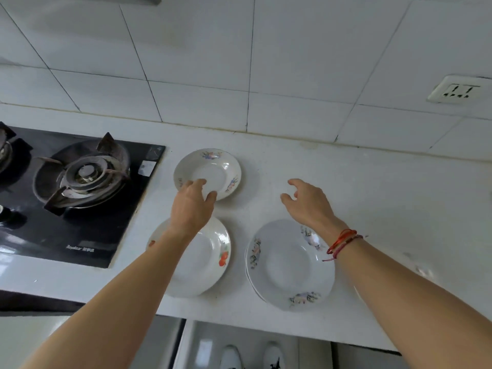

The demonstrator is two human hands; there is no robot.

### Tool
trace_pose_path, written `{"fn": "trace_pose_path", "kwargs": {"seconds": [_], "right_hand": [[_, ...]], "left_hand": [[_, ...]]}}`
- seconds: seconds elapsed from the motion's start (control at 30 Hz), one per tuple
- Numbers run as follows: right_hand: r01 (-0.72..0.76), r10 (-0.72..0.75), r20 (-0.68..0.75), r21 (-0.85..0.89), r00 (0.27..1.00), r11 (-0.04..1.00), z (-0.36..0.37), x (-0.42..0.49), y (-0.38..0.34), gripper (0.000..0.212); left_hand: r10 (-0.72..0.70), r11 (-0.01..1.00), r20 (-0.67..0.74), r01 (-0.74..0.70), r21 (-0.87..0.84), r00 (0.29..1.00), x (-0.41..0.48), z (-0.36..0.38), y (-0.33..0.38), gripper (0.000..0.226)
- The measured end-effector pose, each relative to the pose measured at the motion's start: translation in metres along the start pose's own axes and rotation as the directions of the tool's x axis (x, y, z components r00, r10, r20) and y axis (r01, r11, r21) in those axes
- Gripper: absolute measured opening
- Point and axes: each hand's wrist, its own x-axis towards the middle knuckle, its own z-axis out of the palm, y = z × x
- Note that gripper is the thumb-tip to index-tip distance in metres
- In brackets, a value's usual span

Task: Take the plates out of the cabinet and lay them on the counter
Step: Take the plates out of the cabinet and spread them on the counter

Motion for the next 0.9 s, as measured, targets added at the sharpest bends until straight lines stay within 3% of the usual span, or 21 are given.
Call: {"fn": "trace_pose_path", "kwargs": {"seconds": [0.3, 0.7, 0.9], "right_hand": [[-0.100, 0.102, -0.072, 0.029, 0.992, 0.995, -0.025, -0.069, 0.055, 0.052], [-0.178, 0.179, -0.011, 0.037, 0.984, 0.983, -0.013, -0.105, 0.104, 0.054], [-0.241, 0.240, 0.036, 0.015, 0.970, 0.970, 0.009, -0.095, 0.122, 0.041]], "left_hand": [[0.032, 0.997, 0.068, -0.027, -0.073, 0.997, -0.066, 0.026, 0.031, 0.043], [-0.056, 0.998, 0.225, 0.062, -0.019, 0.973, -0.104, 0.061, 0.040, 0.045], [-0.131, 0.991, 0.305, 0.136, 0.003, 0.943, -0.104, 0.076, 0.041, 0.033]]}}
